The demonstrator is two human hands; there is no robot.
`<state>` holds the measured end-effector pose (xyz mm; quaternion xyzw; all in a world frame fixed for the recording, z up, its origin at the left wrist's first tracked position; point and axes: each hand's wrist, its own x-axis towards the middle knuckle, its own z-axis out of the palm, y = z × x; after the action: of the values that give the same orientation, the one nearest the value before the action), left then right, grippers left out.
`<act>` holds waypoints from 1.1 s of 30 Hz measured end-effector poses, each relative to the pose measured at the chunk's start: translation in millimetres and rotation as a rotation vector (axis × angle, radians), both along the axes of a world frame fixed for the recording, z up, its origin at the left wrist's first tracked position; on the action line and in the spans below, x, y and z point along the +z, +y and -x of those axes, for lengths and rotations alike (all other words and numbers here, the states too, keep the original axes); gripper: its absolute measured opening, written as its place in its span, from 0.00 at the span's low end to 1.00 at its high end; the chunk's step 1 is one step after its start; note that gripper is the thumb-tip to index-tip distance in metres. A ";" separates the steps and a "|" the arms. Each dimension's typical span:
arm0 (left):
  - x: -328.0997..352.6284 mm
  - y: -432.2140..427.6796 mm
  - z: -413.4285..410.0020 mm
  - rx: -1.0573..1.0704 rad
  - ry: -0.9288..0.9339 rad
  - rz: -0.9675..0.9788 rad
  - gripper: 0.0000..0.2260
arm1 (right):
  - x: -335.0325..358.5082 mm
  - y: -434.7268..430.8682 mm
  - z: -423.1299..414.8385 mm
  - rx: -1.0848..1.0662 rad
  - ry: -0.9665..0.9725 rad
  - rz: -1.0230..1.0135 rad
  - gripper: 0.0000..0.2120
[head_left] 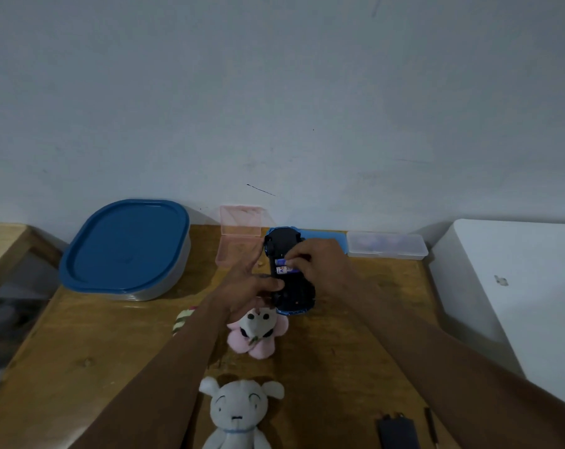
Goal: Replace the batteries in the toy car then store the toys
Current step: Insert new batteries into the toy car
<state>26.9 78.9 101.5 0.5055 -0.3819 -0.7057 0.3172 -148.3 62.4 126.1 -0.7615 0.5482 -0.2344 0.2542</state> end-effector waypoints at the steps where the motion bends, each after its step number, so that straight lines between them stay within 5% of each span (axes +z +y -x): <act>1: -2.7 -2.6 -1.2 0.016 0.005 -0.005 0.40 | -3.5 -2.2 4.9 -0.086 -0.053 0.010 0.07; 6: -19.9 -16.0 -6.9 0.124 0.068 -0.060 0.41 | -33.0 -13.2 32.6 -0.372 0.031 -0.007 0.08; 16: -35.5 -31.0 -2.1 0.110 0.133 -0.052 0.30 | -82.7 -33.4 25.6 -0.177 0.322 -0.120 0.10; 22: -42.6 -33.1 -3.4 0.095 0.157 -0.072 0.32 | -92.4 -39.3 24.0 -0.165 0.376 -0.117 0.09; 26: -42.3 -30.9 -1.6 0.114 0.151 -0.085 0.34 | -89.0 -32.7 23.8 -0.211 0.295 -0.130 0.09; 30: -32.6 -24.3 1.8 0.106 0.106 -0.072 0.36 | -71.8 -20.5 28.3 -0.285 0.086 -0.155 0.20; 33: -26.0 -19.5 3.1 0.118 0.102 -0.072 0.39 | -48.8 -15.5 32.6 -0.371 -0.058 -0.134 0.17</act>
<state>23.8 59.3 75.6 0.5016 -0.3090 -0.7240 0.3587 -181.0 46.8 77.2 -0.6218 0.6860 -0.2619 0.2723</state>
